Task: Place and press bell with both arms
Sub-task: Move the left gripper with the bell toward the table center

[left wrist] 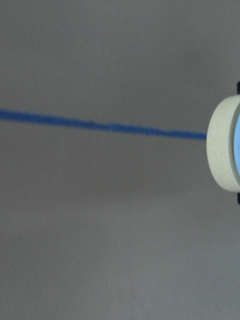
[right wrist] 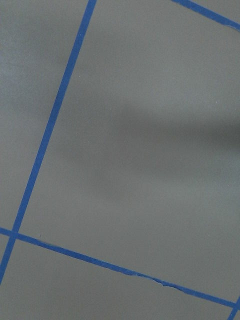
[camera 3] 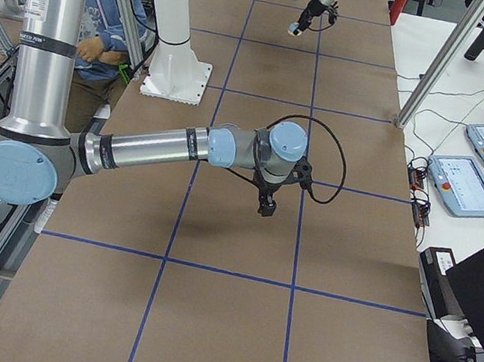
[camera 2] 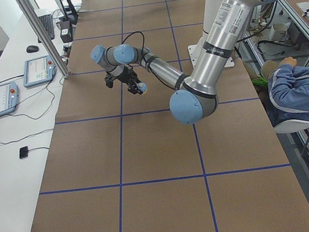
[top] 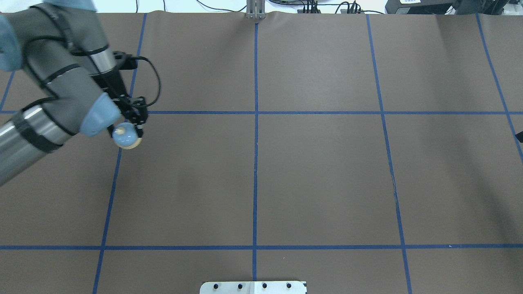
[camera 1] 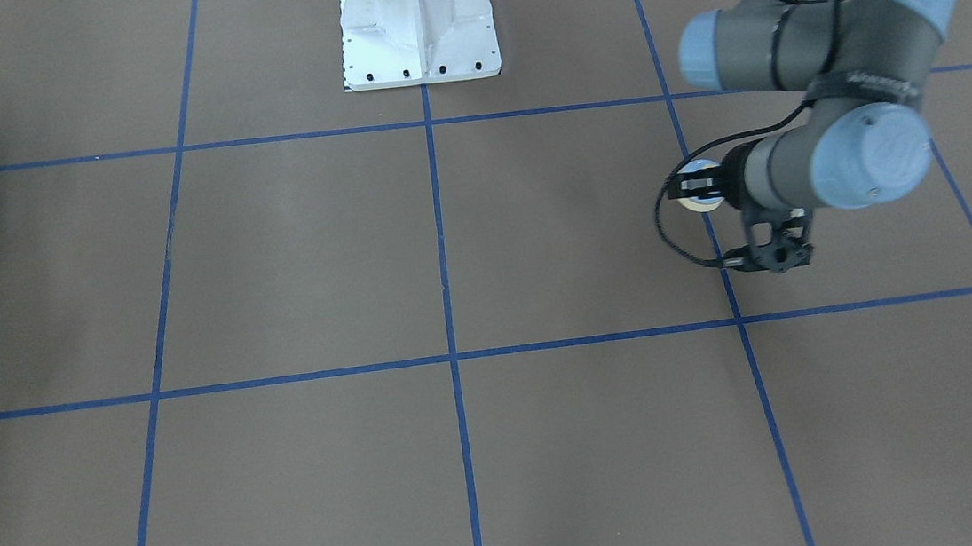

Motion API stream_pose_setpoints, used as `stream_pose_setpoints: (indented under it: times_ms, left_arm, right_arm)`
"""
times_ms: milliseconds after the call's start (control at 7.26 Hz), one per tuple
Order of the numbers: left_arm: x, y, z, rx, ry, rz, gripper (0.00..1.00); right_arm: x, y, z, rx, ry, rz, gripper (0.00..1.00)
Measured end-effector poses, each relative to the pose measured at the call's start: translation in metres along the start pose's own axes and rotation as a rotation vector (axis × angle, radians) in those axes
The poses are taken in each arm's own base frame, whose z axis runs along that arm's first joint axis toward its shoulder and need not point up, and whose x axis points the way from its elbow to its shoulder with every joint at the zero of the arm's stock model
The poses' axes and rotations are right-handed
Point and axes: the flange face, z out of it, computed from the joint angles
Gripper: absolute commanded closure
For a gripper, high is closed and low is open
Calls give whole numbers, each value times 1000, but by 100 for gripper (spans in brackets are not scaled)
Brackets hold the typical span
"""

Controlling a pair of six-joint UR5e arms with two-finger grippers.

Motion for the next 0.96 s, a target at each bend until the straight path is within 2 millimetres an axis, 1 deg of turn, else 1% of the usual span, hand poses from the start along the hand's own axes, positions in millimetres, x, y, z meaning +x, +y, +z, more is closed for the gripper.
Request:
stream_pose_setpoints:
  times_ms: [138,275,413,551,688,826,964]
  left_arm:
    - [72,-11,9,-15,-2,-28,100]
    - [127,-23,25,-8,13,-48,100]
    - [165,-37,46,11,43,-73,100]
    - [198,-51,62,23,70,-104,100]
    - [224,-58,68,25,82,-125,100]
    - [240,-57,74,22,84,-129,100]
    - [250,-55,79,20,83,-136,96]
  right_arm:
    - [0,1,0,0,-1,0,0]
    - [0,0,0,0,-1,0,0]
    - [0,-1,1,-1,1,0,0]
    - [0,-1,1,-2,2,0,0]
    - [0,-1,2,-3,1,0,0]
    - [1,-1,3,-6,0,1,0]
    - [2,-1,5,-9,0,4,0]
